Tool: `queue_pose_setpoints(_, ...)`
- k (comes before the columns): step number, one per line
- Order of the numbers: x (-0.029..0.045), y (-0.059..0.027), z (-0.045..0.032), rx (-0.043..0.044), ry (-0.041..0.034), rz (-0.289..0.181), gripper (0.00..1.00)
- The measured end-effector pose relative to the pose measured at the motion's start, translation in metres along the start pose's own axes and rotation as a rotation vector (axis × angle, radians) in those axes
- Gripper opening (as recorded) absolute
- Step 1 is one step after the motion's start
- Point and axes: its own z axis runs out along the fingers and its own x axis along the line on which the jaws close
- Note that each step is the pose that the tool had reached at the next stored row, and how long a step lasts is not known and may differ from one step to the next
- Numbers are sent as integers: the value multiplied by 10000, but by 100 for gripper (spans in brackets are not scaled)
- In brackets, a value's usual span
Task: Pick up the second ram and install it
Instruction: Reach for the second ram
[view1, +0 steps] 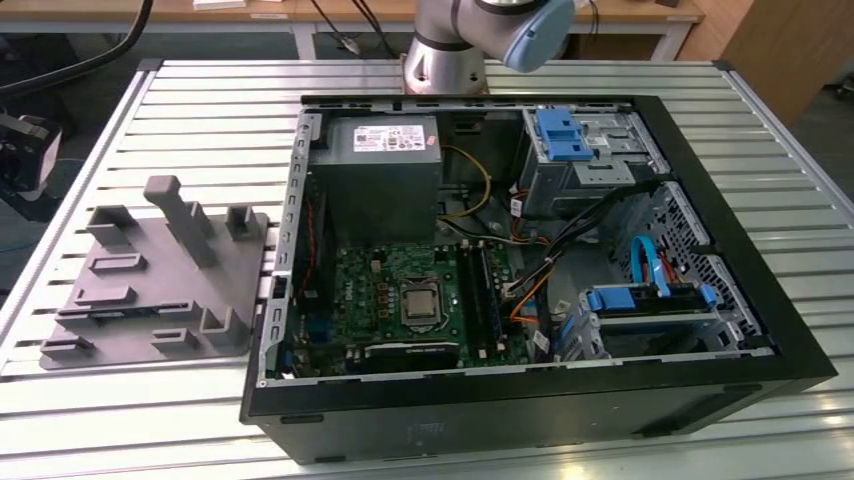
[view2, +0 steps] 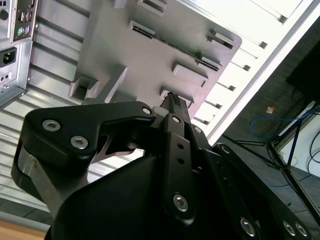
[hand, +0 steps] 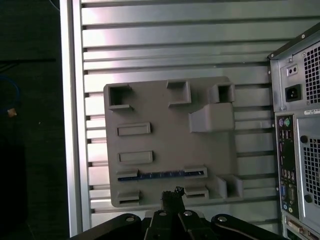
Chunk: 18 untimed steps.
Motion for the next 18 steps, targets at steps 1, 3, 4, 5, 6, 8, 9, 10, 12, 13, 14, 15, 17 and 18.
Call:
queue_pose_setpoints(1,0,-9,5,0,0,0,10)
queue_pose_setpoints(3,0,-26,13,0,0,1,10)
queue_pose_setpoints(4,0,-35,17,0,1,0,10)
queue_pose_setpoints(5,0,-43,22,0,0,1,10)
queue_pose_setpoints(6,0,-53,27,0,0,1,10)
queue_pose_setpoints(8,0,-70,35,0,0,0,10)
queue_pose_setpoints(9,0,-79,39,0,1,0,10)
queue_pose_setpoints(10,0,-88,44,0,1,0,10)
queue_pose_setpoints(12,0,-104,53,0,0,0,10)
queue_pose_setpoints(13,0,-113,58,0,0,0,10)
queue_pose_setpoints(14,0,-121,63,0,1,0,10)
queue_pose_setpoints(15,0,-129,68,0,0,1,10)
queue_pose_setpoints(17,0,-145,77,0,0,0,10)
queue_pose_setpoints(18,0,-153,82,0,0,0,10)
